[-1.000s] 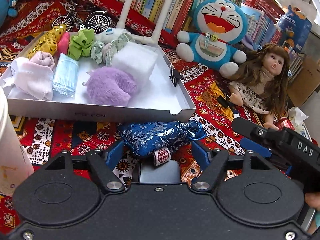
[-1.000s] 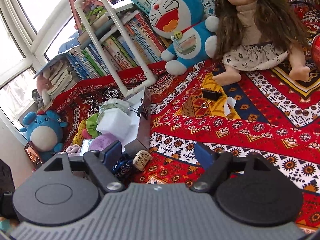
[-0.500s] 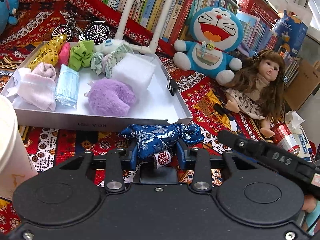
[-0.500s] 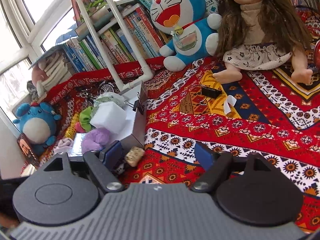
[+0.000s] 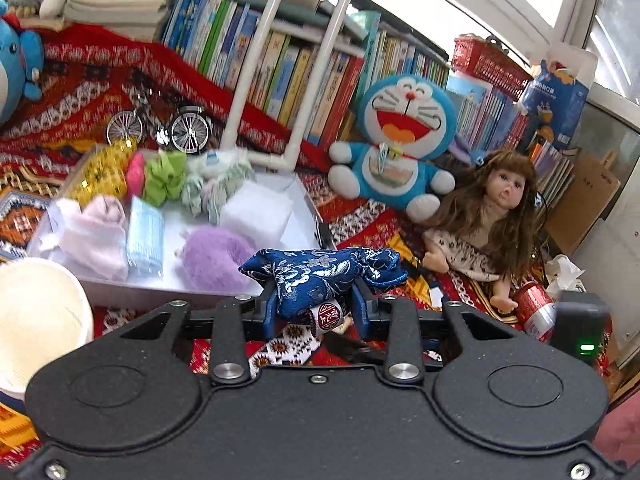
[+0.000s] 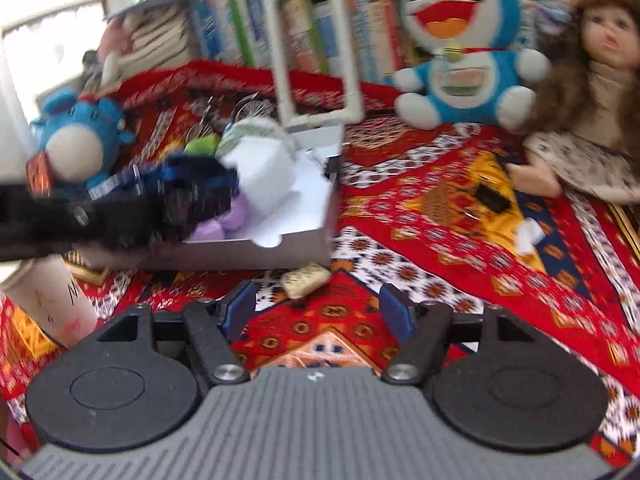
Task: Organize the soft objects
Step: 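Carry the pouch with left gripper while right gripper grasps and lifts the beige block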
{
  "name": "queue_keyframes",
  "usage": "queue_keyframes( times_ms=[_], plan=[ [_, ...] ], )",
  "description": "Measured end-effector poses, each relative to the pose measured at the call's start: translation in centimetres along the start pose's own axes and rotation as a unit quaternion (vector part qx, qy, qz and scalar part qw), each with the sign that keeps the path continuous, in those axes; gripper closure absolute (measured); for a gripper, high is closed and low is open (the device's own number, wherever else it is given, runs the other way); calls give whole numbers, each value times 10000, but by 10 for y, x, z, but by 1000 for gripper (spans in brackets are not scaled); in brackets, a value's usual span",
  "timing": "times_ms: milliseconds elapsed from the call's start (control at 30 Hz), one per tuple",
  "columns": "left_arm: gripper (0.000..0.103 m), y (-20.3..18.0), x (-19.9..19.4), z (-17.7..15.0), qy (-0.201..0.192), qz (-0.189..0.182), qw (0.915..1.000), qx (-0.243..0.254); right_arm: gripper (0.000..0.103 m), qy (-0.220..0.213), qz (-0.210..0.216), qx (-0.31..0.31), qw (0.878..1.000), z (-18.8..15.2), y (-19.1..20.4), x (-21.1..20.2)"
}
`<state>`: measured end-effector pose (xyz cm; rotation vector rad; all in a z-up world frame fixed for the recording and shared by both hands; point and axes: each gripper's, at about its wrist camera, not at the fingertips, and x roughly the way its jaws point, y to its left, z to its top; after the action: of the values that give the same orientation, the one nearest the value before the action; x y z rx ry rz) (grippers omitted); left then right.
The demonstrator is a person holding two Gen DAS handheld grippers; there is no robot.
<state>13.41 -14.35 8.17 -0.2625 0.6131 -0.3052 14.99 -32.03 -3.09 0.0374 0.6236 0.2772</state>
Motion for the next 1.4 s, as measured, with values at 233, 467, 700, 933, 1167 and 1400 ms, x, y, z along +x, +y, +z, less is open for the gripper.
queue_keyframes(
  times_ms=[233,467,700,933,1167,1400],
  plan=[
    [70,5,-15,11,-157,163,9997,110,65,316,-341,-565,9973,9,26,23],
    [70,19,-32,24,-204,200,9994,206,68,104,-510,-417,9978,10,29,6],
    [70,39,-58,47,-229,192,9986,434,68,-254,-338,-241,9988,29,33,-24],
    [69,63,-82,68,-588,634,9908,1046,68,-602,-133,-120,9980,52,49,-44],
    [69,97,-82,78,-430,812,9888,1178,68,-602,-65,-139,9981,62,69,-39],
    [69,132,-65,82,82,660,9935,925,67,-483,35,-149,9987,70,88,-29]
  ],
)
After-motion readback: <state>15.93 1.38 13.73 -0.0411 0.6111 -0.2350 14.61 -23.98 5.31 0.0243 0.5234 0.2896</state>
